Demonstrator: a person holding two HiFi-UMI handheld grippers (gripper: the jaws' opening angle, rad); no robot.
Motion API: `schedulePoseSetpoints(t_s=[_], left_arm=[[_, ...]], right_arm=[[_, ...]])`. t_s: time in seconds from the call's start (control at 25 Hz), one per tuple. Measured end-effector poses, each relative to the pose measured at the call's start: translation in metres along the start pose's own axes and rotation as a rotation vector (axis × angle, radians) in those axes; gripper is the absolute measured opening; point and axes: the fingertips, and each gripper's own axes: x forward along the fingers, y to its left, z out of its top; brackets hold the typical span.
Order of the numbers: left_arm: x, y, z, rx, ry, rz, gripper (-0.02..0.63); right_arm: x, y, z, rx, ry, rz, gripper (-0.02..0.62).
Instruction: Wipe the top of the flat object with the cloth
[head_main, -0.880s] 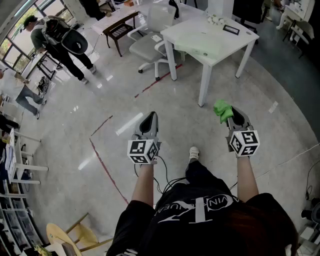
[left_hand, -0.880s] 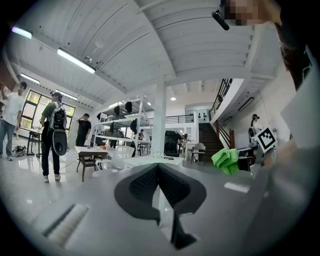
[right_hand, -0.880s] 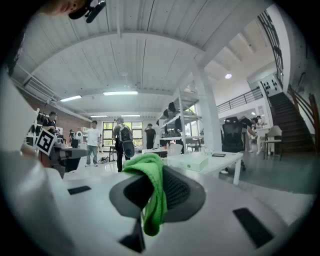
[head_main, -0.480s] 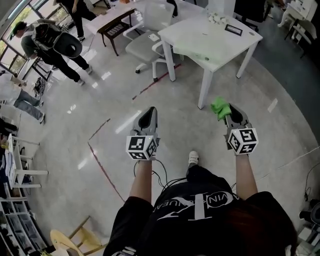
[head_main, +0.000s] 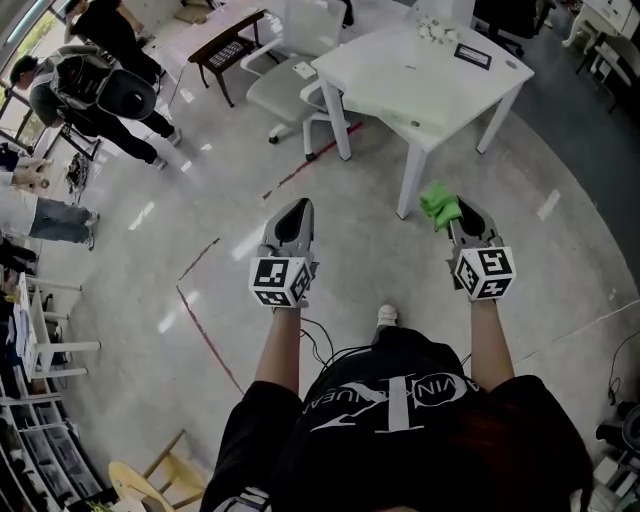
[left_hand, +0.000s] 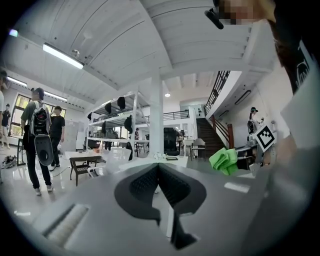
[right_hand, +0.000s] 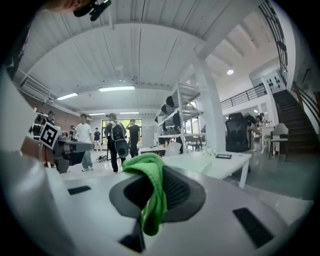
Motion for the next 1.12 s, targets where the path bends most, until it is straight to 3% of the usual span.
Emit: schedulePoseSetpoints(t_s=[0.56,1.12], left_arm=[[0.072,0.004,0.021,0.03,-0.06,0.0,0.011],[0.152,0.041,0.007,0.011,-0.038,-0.035,0.011]], right_arm=[[0.046,-0.036,0.012,-0.014,-0.015,0.04,0.031],[0.101,-0.072,0.01,-0.01,0.023,0.006,0.031]])
